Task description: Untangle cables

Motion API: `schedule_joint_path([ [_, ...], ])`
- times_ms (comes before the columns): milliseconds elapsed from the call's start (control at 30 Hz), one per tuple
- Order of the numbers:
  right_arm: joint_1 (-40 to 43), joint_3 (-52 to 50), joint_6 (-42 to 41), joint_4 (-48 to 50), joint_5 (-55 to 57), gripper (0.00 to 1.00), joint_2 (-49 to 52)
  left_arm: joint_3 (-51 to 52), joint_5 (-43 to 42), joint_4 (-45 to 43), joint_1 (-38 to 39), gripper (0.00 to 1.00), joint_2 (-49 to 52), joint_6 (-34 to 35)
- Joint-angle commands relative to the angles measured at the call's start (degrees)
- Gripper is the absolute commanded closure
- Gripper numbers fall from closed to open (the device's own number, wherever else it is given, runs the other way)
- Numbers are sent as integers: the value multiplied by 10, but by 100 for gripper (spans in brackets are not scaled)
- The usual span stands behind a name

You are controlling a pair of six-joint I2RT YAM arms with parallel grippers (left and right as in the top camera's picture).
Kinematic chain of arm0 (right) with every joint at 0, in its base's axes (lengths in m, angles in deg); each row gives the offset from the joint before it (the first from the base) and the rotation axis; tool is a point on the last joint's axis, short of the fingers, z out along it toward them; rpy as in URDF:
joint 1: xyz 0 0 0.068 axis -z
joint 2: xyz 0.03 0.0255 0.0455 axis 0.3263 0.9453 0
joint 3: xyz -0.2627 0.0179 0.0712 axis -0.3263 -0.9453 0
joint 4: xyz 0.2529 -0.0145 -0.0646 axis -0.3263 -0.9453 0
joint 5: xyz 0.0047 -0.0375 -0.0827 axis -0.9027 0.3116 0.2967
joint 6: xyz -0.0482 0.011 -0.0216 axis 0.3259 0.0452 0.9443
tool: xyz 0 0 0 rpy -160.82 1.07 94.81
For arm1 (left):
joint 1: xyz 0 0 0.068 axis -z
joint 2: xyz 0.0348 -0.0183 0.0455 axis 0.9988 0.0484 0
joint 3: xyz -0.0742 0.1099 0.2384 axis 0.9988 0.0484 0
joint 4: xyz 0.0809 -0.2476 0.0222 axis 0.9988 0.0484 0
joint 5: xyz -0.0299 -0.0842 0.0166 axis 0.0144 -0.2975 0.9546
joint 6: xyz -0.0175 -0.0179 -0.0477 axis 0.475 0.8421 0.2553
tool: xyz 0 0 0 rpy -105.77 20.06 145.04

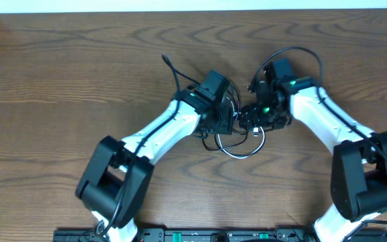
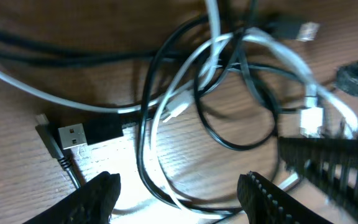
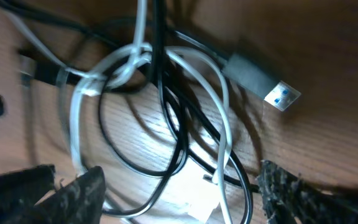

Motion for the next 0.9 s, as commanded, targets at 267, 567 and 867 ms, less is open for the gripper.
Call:
schedule_joint_path([
  [267,-43,-54,-91,68,184,18,6,9,27,-28,3,35,73,35],
  [567,-45,-62,-94,92,183,15,6,8,40,-14,3,35,18,56],
  [867,-45,-62,-108,111,183,12,6,7,61,-33,4,35,13,85],
])
